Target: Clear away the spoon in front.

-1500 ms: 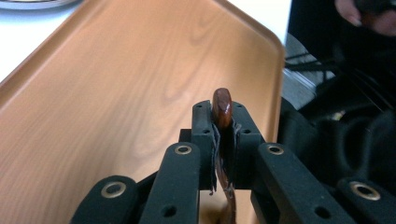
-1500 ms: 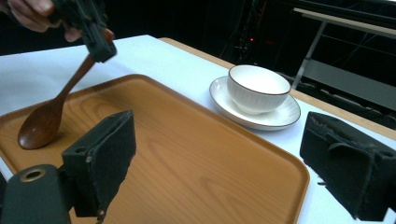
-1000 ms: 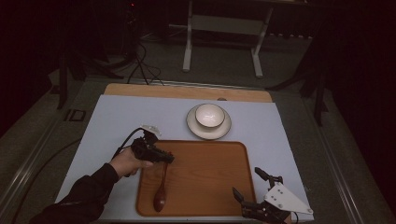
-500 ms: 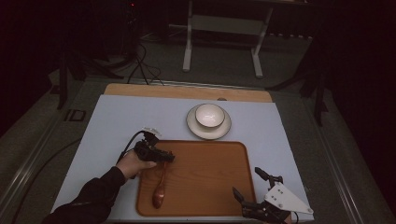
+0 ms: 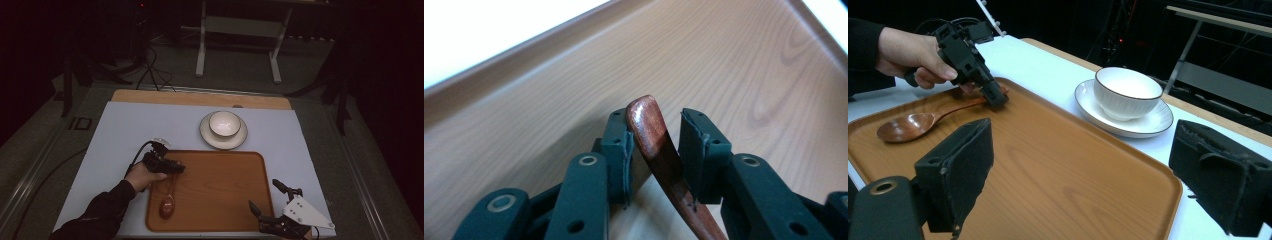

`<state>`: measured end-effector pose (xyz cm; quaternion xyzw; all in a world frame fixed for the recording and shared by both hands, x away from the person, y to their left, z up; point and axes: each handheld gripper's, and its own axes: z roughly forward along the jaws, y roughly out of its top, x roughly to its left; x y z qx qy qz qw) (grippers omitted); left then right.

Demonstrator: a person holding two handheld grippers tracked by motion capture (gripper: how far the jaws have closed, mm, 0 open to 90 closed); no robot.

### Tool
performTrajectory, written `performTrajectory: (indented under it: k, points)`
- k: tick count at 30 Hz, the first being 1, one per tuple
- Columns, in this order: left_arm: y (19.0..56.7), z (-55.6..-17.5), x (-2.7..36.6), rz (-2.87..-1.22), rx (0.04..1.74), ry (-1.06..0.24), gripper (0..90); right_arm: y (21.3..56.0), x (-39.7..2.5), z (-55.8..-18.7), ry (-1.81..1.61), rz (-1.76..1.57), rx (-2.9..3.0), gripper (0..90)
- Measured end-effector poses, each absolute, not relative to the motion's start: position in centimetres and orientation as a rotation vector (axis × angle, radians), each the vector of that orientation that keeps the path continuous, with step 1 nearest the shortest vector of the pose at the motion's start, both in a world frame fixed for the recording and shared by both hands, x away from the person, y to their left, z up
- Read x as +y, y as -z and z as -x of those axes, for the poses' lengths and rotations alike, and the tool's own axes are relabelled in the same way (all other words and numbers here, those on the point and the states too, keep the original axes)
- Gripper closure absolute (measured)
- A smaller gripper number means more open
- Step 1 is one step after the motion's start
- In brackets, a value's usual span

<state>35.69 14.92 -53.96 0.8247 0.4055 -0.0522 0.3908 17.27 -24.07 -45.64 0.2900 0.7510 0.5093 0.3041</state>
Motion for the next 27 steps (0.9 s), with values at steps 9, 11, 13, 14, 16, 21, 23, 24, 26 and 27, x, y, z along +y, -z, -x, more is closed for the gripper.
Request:
performTrajectory:
  k: [9,11,13,14,16,21,23,24,26,27]
  points:
    - [53.3,-35.6,15.1,-2.113,1.02,0.024,59.3,45.6,-24.1,-17.3,-1.348,-0.767,1.991,10.7]
    - [53.1,-35.6,15.2,-2.11,1.032,-0.002,62.6,45.6,-24.1,-17.3,-1.348,-0.765,1.992,10.6]
    - [52.8,-35.5,15.2,-2.107,1.021,-0.005,67.8,45.6,-24.0,-17.3,-1.349,-0.765,1.993,10.6]
    - [52.7,-35.4,15.1,-2.108,1.016,0.0,71.0,45.6,-24.0,-17.3,-1.348,-0.765,1.991,10.7]
    - [52.6,-35.2,14.8,-2.109,1.009,0.018,80.0,45.6,-24.0,-17.3,-1.35,-0.765,1.991,10.7]
    - [52.7,-34.7,13.7,-2.142,0.967,0.059,88.8,45.6,-24.0,-17.2,-1.349,-0.764,1.993,10.6]
    - [53.0,-34.5,13.2,-2.157,0.959,0.065,88.9,45.6,-24.0,-17.3,-1.348,-0.764,1.995,10.7]
    - [53.1,-34.5,13.0,-2.172,0.95,0.06,88.8,45.6,-24.0,-17.3,-1.348,-0.764,1.995,10.7]
    - [53.3,-34.5,12.7,-2.185,0.947,0.063,88.8,45.6,-24.0,-17.3,-1.348,-0.766,1.995,10.7]
    - [53.3,-34.5,12.6,-2.194,0.948,0.052,88.9,45.6,-24.0,-17.3,-1.347,-0.767,1.996,10.7]
